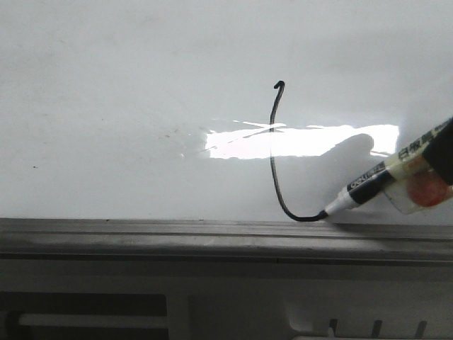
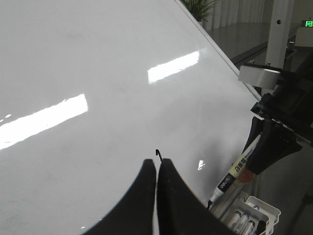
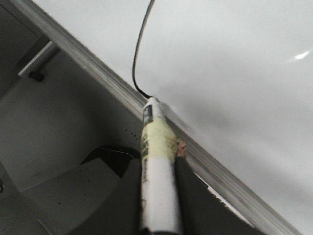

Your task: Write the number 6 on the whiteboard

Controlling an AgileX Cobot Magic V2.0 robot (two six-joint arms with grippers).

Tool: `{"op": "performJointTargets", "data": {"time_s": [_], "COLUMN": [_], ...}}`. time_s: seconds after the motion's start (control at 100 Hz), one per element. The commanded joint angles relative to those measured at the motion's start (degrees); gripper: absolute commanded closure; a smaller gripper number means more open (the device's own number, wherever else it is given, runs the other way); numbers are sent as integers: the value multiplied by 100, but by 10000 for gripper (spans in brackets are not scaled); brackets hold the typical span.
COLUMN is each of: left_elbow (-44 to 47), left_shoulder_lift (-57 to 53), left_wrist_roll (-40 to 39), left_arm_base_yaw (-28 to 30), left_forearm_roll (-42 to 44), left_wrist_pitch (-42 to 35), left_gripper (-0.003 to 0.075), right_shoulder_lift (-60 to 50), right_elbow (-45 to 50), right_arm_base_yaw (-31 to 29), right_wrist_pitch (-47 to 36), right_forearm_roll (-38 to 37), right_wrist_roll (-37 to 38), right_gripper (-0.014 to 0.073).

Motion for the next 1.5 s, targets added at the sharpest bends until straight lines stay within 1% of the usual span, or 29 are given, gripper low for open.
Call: {"op": "performJointTargets", "data": {"time_s": [0.0,0.22,0.33,0.4,0.59,0.78,0.89,0.96,1.04,1.08,1.13,1.18,1.23,1.25,1.28,1.33,1.37,1.42,1.49], "left_elbow": [-157,-157,-157,-157,-157,-157,-157,-157,-157,-157,-157,-157,-219,-257,-316,-474,-585,-744,-951], "left_shoulder_lift": [9,9,9,9,9,9,9,9,93,229,467,781,1133,1287,1492,1897,2117,2427,2808], "left_wrist_roll": [-67,-67,-67,-67,-67,-67,-67,-67,-67,-57,-24,116,244,292,361,626,793,972,1206], "left_arm_base_yaw": [14,14,14,14,14,14,14,14,14,14,14,14,14,14,14,14,14,-45,-205], "left_forearm_roll": [-132,-132,-132,-132,-132,-132,-132,-132,-108,-81,-60,-60,-60,-71,-91,-131,-131,-131,-131], "left_wrist_pitch": [-239,-239,-239,-250,-250,-250,-185,23,394,611,900,1205,1527,1650,1860,2154,2350,2573,2679], "left_gripper": [739,739,739,739,739,739,739,738,733,712,659,579,464,435,368,302,282,284,290], "right_shoulder_lift": [-85,57,150,243,510,569,386,171,-51,-100,-110,-60,31,63,133,250,346,453,593], "right_elbow": [-264,-502,-571,-580,-580,-607,-797,-982,-1161,-1227,-1256,-1256,-1256,-1256,-1256,-1256,-1256,-1256,-1256], "right_arm_base_yaw": [-61,-61,-61,39,586,604,689,891,1257,1467,1711,1975,2176,2227,2326,2489,2606,2731,2891], "right_wrist_pitch": [-676,-871,-946,-946,-1107,-1132,-900,-686,-465,-358,-234,-154,-77,-61,-30,-16,-49,-105,-212], "right_forearm_roll": [-633,-616,-489,-441,-441,-441,-402,-402,-393,-393,-393,-393,-393,-393,-393,-393,-393,-393,-393], "right_wrist_roll": [199,198,198,198,198,198,198,188,83,-13,-58,-58,-58,-58,-67,-67,-67,-67,-67], "right_gripper": [647,647,647,647,647,647,647,647,647,647,647,648,648,647,648,647,647,647,647]}}
